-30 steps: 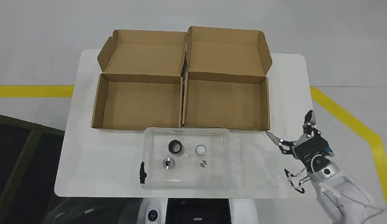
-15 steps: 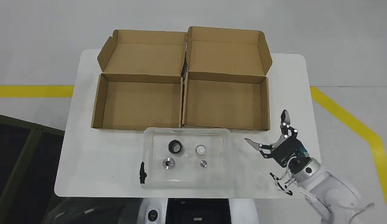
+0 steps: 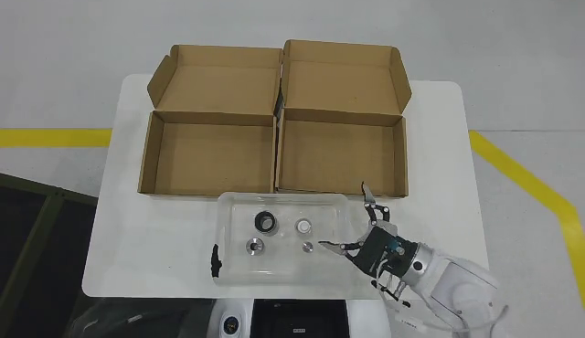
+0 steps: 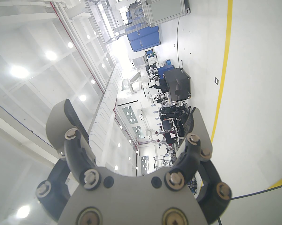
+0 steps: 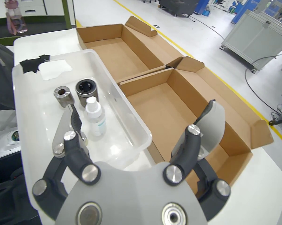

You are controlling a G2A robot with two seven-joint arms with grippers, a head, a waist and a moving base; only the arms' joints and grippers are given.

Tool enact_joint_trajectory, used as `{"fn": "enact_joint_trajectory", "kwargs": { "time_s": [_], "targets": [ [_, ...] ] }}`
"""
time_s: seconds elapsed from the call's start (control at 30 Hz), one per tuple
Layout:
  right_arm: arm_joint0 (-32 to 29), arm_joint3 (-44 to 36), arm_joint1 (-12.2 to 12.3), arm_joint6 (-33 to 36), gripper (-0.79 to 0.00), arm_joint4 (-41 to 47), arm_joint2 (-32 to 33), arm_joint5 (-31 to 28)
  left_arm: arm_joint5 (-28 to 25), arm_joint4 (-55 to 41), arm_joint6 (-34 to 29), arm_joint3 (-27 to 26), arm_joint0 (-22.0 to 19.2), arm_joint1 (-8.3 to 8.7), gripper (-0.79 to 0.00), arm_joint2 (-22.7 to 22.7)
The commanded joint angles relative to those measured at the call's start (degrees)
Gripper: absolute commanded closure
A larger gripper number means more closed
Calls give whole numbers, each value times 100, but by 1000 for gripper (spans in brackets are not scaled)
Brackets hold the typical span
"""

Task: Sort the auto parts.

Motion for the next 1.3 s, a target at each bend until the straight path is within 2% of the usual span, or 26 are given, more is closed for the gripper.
{"fn": "enact_joint_trajectory", "kwargs": {
  "time_s": [0.0,0.43,0.93,1.27],
  "targets": [
    [81,38,2,83,-785,11,-170,-52,0,0,0,0,0,0,-785,0],
    [670,491,7,835,-785,77,-1073,-397,0,0,0,0,0,0,-785,0],
    [1203,920,39,1516,-785,357,-1464,-635,0,0,0,0,0,0,-785,0],
    [1524,1201,44,1895,-785,497,-1628,-432,0,0,0,0,0,0,-785,0]
  ]
}}
